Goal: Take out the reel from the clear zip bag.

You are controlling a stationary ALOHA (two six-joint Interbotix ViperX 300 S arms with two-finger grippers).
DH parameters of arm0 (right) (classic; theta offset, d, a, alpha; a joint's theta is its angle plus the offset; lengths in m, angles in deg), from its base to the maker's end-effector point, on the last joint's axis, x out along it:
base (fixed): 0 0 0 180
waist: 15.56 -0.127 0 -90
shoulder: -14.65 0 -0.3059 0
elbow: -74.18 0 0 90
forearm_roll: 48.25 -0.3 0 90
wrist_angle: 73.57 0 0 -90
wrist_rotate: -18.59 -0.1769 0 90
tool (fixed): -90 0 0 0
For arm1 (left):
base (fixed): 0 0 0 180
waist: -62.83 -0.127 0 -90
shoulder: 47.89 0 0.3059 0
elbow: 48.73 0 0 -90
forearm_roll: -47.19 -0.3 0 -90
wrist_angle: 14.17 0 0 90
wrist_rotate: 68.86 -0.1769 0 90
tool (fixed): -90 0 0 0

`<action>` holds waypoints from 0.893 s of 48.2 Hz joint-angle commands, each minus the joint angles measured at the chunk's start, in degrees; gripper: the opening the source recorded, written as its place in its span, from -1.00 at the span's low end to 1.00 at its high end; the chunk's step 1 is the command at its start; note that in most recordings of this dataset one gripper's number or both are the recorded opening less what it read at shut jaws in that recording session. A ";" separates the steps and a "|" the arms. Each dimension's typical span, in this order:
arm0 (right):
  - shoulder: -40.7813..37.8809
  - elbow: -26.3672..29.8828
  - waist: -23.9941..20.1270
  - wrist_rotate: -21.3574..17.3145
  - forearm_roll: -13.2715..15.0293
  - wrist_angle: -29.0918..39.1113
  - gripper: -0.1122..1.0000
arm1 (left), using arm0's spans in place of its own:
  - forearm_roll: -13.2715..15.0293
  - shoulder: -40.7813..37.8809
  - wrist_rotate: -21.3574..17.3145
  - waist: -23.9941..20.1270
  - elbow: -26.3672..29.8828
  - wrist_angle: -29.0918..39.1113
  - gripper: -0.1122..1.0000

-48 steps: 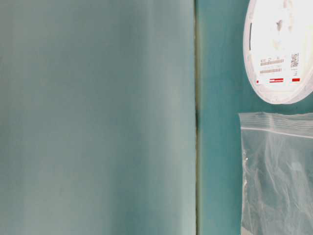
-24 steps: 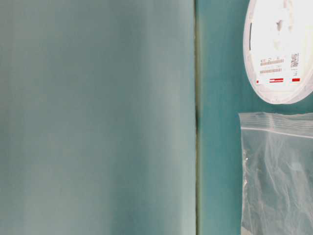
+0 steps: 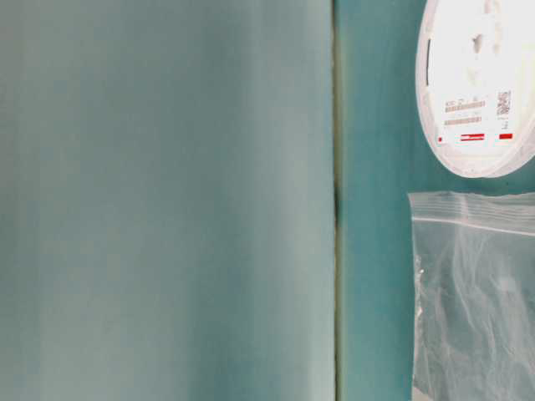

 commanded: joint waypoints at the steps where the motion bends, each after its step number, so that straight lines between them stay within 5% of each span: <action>1: -0.18 0.53 -0.09 0.79 0.18 -0.26 0.78 | -0.18 -0.26 0.09 0.09 1.58 -0.26 0.75; 43: 2.11 0.88 -0.18 0.53 0.09 0.70 0.77 | -0.18 0.18 0.00 0.09 1.85 -0.26 0.75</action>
